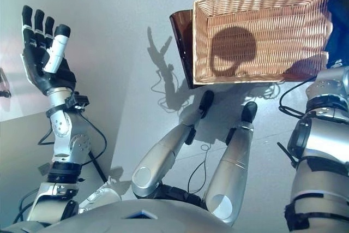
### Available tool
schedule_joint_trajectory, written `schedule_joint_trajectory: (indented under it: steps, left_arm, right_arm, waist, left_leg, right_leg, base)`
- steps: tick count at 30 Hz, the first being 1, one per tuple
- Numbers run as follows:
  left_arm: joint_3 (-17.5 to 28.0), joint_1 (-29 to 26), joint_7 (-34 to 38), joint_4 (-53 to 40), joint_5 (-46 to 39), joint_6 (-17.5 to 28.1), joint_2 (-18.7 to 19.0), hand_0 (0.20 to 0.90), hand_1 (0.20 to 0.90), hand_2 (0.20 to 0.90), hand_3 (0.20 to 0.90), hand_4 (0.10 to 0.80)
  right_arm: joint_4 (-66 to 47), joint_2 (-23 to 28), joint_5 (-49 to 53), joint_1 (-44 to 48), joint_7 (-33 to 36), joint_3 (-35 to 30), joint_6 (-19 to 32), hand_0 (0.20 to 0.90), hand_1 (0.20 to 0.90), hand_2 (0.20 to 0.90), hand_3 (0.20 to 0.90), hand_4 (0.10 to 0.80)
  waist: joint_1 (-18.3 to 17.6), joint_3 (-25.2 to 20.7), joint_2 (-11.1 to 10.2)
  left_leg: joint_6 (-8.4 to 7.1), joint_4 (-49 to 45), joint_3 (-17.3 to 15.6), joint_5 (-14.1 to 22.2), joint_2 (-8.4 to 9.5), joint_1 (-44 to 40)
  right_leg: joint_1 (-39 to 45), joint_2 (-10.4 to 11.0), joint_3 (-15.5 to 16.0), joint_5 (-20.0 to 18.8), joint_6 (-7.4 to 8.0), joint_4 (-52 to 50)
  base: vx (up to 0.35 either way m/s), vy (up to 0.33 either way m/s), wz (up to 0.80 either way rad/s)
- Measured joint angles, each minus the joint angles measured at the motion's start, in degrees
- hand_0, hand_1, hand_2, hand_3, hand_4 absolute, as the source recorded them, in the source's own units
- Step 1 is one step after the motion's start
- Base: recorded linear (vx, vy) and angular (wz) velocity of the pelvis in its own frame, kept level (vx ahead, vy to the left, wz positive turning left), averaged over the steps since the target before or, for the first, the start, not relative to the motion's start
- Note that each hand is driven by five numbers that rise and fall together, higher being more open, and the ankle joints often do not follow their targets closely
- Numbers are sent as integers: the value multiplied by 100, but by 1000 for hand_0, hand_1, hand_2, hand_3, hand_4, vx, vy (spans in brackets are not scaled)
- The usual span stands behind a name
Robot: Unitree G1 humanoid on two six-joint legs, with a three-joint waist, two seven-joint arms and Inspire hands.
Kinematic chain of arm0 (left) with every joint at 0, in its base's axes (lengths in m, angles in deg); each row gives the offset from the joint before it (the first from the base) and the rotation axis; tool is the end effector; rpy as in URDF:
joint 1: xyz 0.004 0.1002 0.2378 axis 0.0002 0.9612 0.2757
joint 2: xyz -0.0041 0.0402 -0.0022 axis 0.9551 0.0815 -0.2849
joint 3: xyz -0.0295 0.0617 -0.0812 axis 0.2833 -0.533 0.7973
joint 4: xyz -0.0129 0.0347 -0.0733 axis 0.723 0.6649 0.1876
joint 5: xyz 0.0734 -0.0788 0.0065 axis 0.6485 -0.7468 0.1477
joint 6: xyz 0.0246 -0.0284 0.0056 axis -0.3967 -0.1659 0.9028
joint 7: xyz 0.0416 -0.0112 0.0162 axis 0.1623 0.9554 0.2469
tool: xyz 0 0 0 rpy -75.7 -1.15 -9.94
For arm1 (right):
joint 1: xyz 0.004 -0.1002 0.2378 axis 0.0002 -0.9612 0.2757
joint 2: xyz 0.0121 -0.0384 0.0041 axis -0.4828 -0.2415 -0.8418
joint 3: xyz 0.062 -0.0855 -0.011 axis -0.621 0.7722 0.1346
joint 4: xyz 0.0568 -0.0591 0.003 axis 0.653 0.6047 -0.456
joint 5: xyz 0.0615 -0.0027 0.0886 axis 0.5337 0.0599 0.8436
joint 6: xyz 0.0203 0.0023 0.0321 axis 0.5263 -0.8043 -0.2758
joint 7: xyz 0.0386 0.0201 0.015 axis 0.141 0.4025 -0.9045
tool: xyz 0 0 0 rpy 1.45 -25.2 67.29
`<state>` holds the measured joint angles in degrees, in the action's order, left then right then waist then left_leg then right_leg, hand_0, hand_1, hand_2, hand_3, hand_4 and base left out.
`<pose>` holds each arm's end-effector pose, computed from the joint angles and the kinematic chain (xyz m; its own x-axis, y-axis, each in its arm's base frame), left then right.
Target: Pick up the clothes and place them into the washing machine
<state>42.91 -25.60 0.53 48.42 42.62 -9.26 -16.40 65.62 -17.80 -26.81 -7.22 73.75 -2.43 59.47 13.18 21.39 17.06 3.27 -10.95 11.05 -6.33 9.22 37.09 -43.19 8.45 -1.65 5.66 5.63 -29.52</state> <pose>0.2347 0.2027 0.0849 0.8378 0.4294 0.3373 -0.2590 0.8563 -0.4468 0.3057 -0.3634 0.1587 0.2795 -0.9152 -0.2902 0.8374 0.0845 0.5401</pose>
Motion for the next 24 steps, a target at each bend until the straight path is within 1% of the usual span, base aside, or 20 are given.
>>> schedule_joint_trajectory:
  steps: [2, 3, 4, 6, 7, 8, 10, 13, 16, 18, 19, 21, 24]
  left_arm:
    - [-5, -54, -11, 0, 0, 0, -7, 900, 900, 900, 900, 800]
    - [-2, -69, -13, -10, 1, 1, -5, 900, 900, 900, 900, 800]
    - [1, -94, -17, -15, 0, 17, -8, 900, 900, 900, 900, 800]
    - [16, -81, -27, -18, 0, 98, 3, 900, 900, 900, 900, 800]
    - [13, -85, -29, -11, 0, 98, 5, 900, 900, 900, 900, 800]
    - [15, -93, -30, -8, -1, 98, 5, 900, 900, 900, 900, 800]
    - [20, -43, -44, 1, -1, 99, 12, 900, 900, 900, 900, 800]
    - [28, -44, -68, 35, -2, 99, 18, 900, 900, 900, 900, 800]
    - [39, -28, -72, 66, -2, 99, 20, 900, 900, 900, 900, 800]
    - [49, 28, -74, 65, -2, 99, 68, 900, 900, 900, 900, 800]
    - [49, 57, -87, 65, -2, 99, 152, 900, 900, 900, 900, 800]
    - [49, 75, -150, 65, -1, 99, 183, 900, 900, 900, 900, 800]
    - [70, 136, -194, 65, -1, 99, 241, 900, 900, 900, 900, 800]
  right_arm:
    - [-434, -5, -112, 21, -436, 360, 92, 200, 200, 200, 200, 300]
    - [-588, -13, -159, 40, -548, 429, 119, 200, 200, 200, 200, 300]
    - [-869, -65, -220, 90, -721, 458, 197, 200, 200, 200, 200, 300]
    - [-1175, -255, -226, 133, -954, 435, 334, 200, 200, 200, 200, 300]
    - [-1177, -294, -226, 152, -1003, 431, 399, 200, 200, 200, 200, 300]
    - [-1179, -383, -218, 165, -1035, 340, 446, 200, 200, 200, 200, 300]
    - [-1146, -524, -201, 164, -1035, 135, 459, 200, 200, 200, 200, 300]
    - [-1127, -567, -175, 156, -1034, -106, 471, 200, 200, 200, 200, 300]
    - [-1127, -646, -86, 141, -1037, -226, 476, 200, 200, 200, 200, 300]
    - [-1129, -774, -81, 128, -1030, -305, 488, 200, 200, 200, 200, 300]
    - [-1155, -861, -82, 126, -1026, -372, 539, 200, 200, 200, 200, 300]
    - [-1159, -888, -85, 113, -981, -582, 641, 200, 200, 200, 200, 300]
    - [-1159, -889, -87, 96, -816, -730, 742, 200, 200, 200, 200, 300]
  waist:
    - [25, 0, -6]
    - [31, -11, -29]
    - [42, -31, -100]
    - [145, -170, -394]
    - [173, -197, -483]
    - [194, -225, -623]
    - [268, -270, -761]
    - [337, -264, -889]
    - [358, -251, -962]
    - [360, -273, -1070]
    - [351, -257, -1137]
    - [353, -259, -1175]
    - [354, -259, -1175]
  left_leg:
    - [-38, 16, 76, 4, -30, -102]
    - [-51, 16, 115, 4, -35, -128]
    - [-86, 32, 193, 14, -39, -194]
    - [-103, 45, 268, 6, -66, -217]
    - [-100, 55, 291, 4, -72, -239]
    - [-105, 107, 332, 3, -74, -322]
    - [-96, 127, 399, -6, -78, -406]
    - [-87, 169, 487, -15, -63, -523]
    - [-82, 206, 503, -17, -66, -618]
    - [-67, 229, 493, -14, -61, -652]
    - [-64, 238, 491, -11, -59, -666]
    - [-49, 249, 491, -25, -52, -672]
    - [-33, 310, 488, -35, -49, -751]
  right_leg:
    - [167, -10, 97, -11, -18, 88]
    - [209, -12, 120, -11, -26, 105]
    - [300, -10, 197, -1, -44, 115]
    - [363, -23, 280, 19, -79, 159]
    - [398, -22, 315, 31, -95, 165]
    - [486, -17, 360, 46, -112, 196]
    - [665, 1, 475, 62, -106, 303]
    - [889, 11, 564, 68, -86, 454]
    - [1068, 11, 590, 70, -54, 569]
    - [1096, 15, 576, 68, -44, 597]
    - [1109, 19, 576, 71, -43, 604]
    - [1121, 23, 576, 63, -33, 623]
    - [1200, 33, 575, 45, -4, 689]
  base:
    - [48, -51, 13]
    - [72, -62, 23]
    - [67, -66, 24]
    - [67, -74, 21]
    - [65, -80, 16]
    - [54, -78, 18]
    - [46, -81, 24]
    - [26, -52, 23]
    - [12, -26, 15]
    - [0, 0, 0]
    - [0, 0, 0]
    - [-26, 0, 0]
    - [-34, 43, -2]
